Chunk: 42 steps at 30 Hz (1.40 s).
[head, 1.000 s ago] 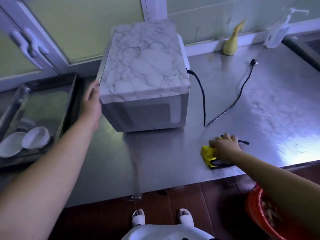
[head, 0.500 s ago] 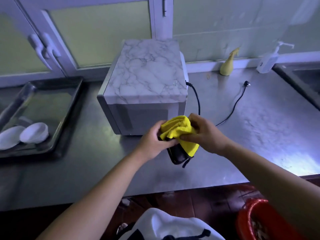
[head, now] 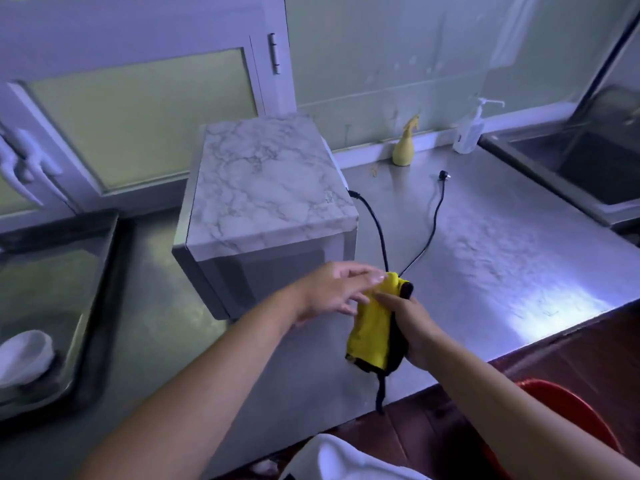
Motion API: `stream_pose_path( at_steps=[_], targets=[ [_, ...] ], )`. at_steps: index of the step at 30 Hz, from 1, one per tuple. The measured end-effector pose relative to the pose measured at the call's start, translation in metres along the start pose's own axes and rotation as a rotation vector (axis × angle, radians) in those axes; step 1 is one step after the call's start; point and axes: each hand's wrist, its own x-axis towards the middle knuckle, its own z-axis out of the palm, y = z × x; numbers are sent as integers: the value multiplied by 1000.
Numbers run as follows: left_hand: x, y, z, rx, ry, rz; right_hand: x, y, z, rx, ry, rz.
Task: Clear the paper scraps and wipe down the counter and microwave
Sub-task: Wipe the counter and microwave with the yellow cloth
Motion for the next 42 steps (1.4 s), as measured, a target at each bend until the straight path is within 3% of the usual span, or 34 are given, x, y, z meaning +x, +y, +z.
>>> stream_pose_path(
  at_steps=[3,7,10,12,14,16,19,21,23,26,29,33,37,40,42],
  targets=[
    [9,8,-50,205,239,223,-1,14,14,125,221,181],
    [39,20,-121,622,380,468,-3,17,39,121,401,81],
    [75,19,-149,1074,278,222,-4,5,57,-49,505,-128],
    [91,14,-156,1175,241,96,-6,-7,65,-247,427,-305],
    [100,7,-161,1177,287,130,-6,-18,69,-503,288,-403],
    [106,3,-162,1159,329,168,-1,-27,64,-633,345,-428],
    [111,-1,-163,1141,328,185,6,-35,65,-407,638,-266],
    [112,-3,-162,1131,336,207,13,-36,72,-255,822,-354],
    [112,-3,-162,1121,337,212,23,-38,86,-125,916,-571],
    [111,-2,-160,1120,334,202,44,-38,121,-55,883,-811],
    [110,-2,-159,1121,370,234,82,-19,166,-185,826,-809],
    [111,-5,-158,1104,408,289,123,4,194,-118,1059,-877],
    [118,-9,-160,1129,446,308,145,21,187,-61,1107,-936],
    [121,-11,-161,1118,449,301,154,34,187,58,1073,-891],
    [121,-10,-160,1113,448,279,154,39,186,273,1034,-751]
  ],
)
